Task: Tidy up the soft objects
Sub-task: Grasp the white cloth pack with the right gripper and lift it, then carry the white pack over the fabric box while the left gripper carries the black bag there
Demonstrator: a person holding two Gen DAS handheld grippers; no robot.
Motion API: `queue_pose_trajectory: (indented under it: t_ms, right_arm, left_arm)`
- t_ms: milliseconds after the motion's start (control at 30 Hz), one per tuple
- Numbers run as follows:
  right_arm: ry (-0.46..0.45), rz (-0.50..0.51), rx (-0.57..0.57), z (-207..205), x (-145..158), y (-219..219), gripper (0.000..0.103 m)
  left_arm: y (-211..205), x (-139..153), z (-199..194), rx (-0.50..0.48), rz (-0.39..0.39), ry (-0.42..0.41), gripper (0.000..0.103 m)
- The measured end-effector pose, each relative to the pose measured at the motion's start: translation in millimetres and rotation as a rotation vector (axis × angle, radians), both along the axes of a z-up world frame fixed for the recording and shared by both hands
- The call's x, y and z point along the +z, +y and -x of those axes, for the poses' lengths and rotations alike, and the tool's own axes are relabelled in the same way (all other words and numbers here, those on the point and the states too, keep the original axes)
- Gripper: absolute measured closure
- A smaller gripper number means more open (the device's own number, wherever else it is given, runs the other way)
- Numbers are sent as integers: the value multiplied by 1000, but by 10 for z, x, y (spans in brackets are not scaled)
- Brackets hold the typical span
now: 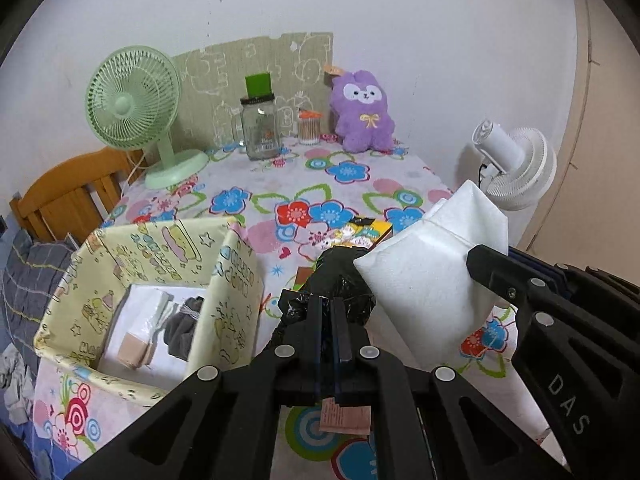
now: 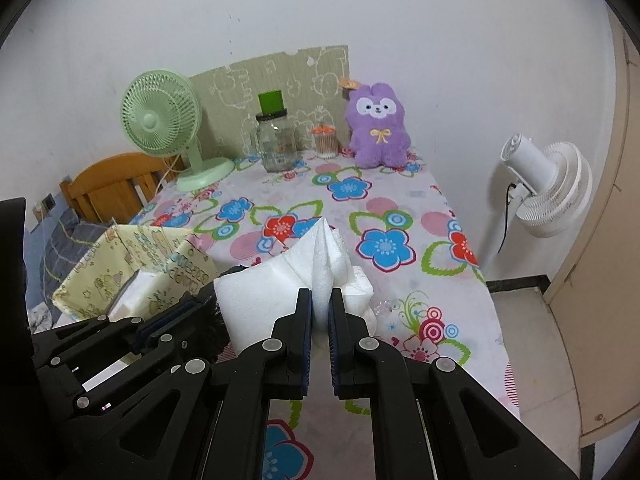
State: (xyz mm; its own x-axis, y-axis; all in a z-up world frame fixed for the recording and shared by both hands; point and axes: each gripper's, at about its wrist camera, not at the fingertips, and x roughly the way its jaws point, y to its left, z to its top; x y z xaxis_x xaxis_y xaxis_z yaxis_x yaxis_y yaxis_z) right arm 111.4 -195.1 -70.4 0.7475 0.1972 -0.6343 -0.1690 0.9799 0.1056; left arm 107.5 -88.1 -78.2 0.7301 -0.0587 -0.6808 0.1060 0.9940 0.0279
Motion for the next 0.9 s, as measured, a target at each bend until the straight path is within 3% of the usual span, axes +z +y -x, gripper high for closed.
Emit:
queue_pose_trajectory:
  t_ms: [900]
  right_arm:
    - [-114,-18,93,358,601,359,93]
  left_arm:
    - [311,577,377,21,-20,-149,103]
